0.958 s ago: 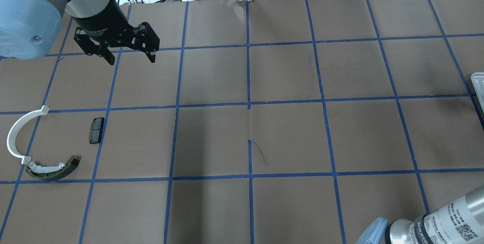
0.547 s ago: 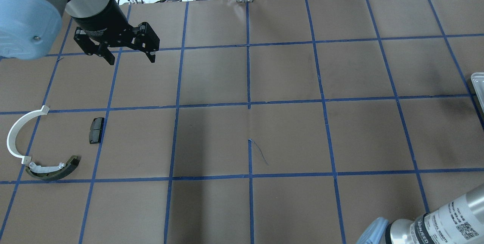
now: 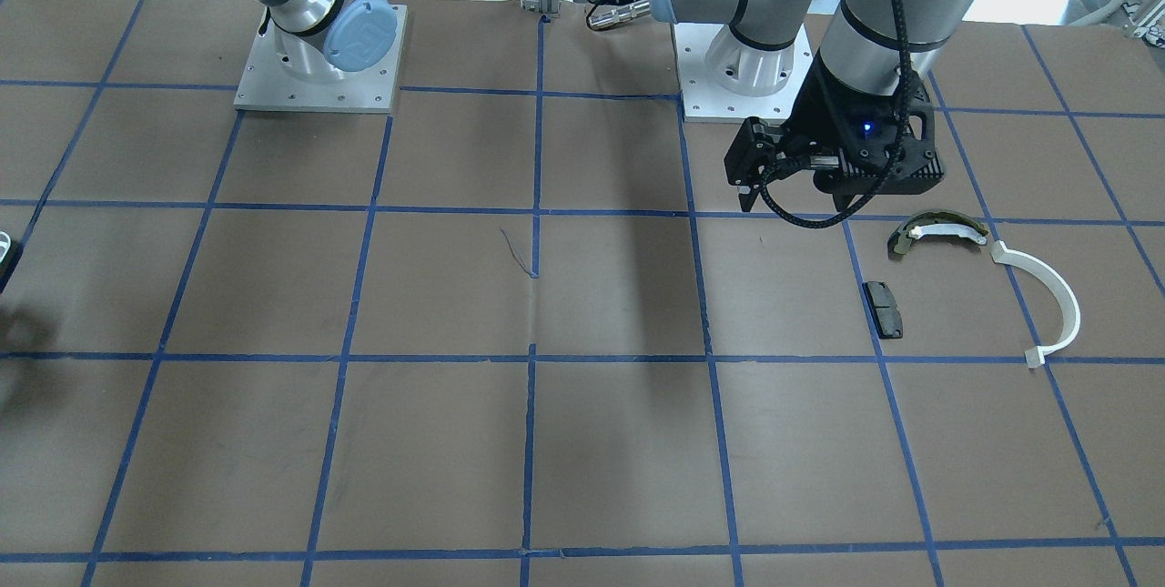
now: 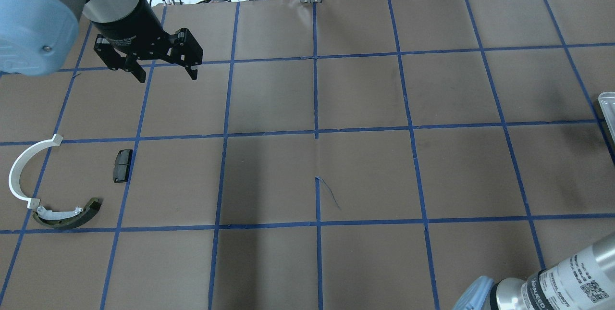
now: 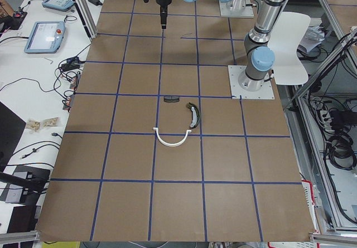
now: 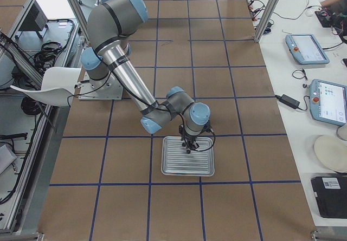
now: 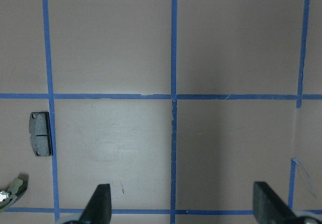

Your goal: Place bearing gear from tray to pile

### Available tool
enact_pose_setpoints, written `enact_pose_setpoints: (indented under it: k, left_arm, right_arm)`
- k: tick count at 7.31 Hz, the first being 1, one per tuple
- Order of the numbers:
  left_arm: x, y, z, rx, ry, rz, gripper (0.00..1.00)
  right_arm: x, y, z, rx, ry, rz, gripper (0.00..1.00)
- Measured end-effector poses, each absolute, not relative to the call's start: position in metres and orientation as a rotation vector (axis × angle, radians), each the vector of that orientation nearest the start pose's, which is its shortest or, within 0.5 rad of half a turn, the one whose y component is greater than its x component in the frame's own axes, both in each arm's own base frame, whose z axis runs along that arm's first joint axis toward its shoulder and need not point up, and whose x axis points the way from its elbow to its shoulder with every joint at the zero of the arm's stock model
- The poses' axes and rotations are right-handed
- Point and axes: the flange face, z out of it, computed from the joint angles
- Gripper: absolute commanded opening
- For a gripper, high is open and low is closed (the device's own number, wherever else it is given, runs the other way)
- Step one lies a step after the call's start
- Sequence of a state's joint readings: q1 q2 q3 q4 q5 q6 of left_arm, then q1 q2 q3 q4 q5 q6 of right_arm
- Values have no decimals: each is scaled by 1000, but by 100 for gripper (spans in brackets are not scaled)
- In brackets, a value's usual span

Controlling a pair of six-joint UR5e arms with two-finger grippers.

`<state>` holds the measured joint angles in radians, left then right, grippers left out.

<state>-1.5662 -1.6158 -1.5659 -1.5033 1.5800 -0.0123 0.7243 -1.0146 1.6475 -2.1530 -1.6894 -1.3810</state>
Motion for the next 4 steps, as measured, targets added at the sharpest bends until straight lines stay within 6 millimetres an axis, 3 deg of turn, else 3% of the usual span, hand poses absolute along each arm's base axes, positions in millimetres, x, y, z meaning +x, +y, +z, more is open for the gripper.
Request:
enact_pose_setpoints:
  k: [2, 3, 4]
  left_arm:
    - [-130, -514, 475, -27, 3132, -43, 100]
    - [-130, -514, 475, -27, 3132, -43, 100]
    - [-130, -514, 475, -27, 3132, -43, 100]
  right_arm:
    - [-395, -510, 183, -843, 3022, 225, 44]
    - [-395, -510, 181, -844, 3019, 228, 19]
    - [-395, -510, 180, -844, 3018, 230, 0]
